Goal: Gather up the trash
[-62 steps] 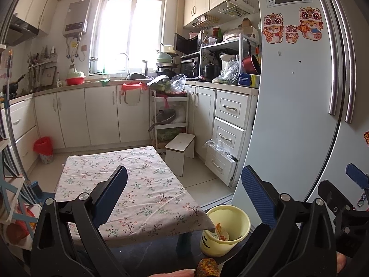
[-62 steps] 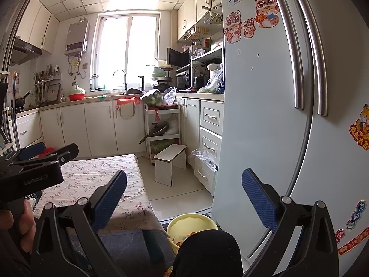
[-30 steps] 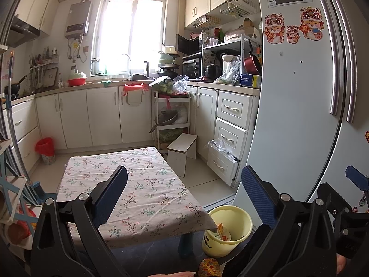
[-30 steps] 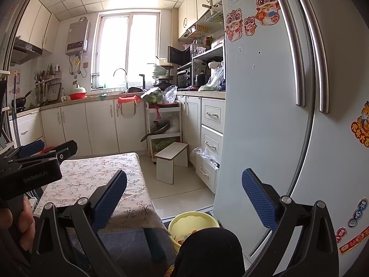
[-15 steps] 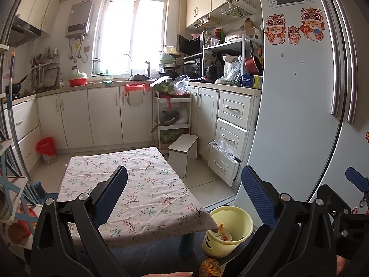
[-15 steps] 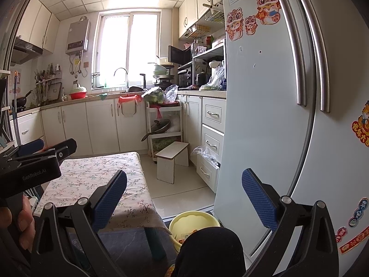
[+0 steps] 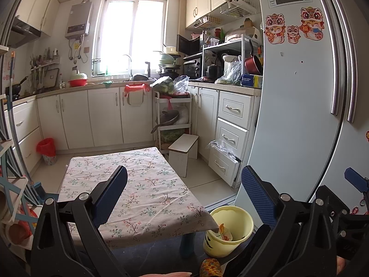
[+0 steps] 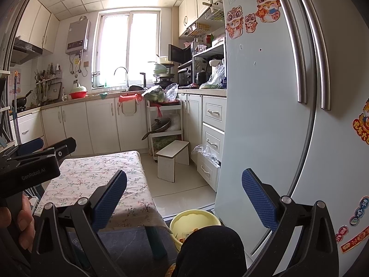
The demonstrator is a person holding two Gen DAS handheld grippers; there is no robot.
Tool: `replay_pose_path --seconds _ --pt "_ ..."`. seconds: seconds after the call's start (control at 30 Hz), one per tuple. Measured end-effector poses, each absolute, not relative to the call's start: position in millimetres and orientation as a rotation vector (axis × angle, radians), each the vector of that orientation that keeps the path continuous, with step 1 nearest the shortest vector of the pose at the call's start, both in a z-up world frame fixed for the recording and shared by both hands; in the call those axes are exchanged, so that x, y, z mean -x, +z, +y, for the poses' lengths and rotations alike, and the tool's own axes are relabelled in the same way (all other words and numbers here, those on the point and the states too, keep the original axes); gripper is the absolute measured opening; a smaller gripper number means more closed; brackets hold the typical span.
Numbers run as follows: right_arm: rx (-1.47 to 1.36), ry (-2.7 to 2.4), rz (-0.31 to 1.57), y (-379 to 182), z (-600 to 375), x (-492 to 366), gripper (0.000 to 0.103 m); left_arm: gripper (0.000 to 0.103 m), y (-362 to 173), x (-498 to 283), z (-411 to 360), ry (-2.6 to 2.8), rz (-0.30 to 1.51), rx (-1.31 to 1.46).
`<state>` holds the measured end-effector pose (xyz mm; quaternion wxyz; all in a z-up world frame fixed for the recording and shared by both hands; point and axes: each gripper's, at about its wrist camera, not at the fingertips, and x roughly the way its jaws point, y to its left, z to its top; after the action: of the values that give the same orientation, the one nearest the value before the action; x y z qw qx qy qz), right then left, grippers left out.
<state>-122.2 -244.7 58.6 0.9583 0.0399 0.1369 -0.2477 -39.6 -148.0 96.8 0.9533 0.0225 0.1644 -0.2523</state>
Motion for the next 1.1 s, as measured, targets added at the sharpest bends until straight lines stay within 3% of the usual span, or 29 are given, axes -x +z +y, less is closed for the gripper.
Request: replay_pose_path --seconds 1.1 --pt "-0.069 -0.443 0.301 56 -240 94 0.096 0.095 91 19 -114 -0.429 0.307 -0.032"
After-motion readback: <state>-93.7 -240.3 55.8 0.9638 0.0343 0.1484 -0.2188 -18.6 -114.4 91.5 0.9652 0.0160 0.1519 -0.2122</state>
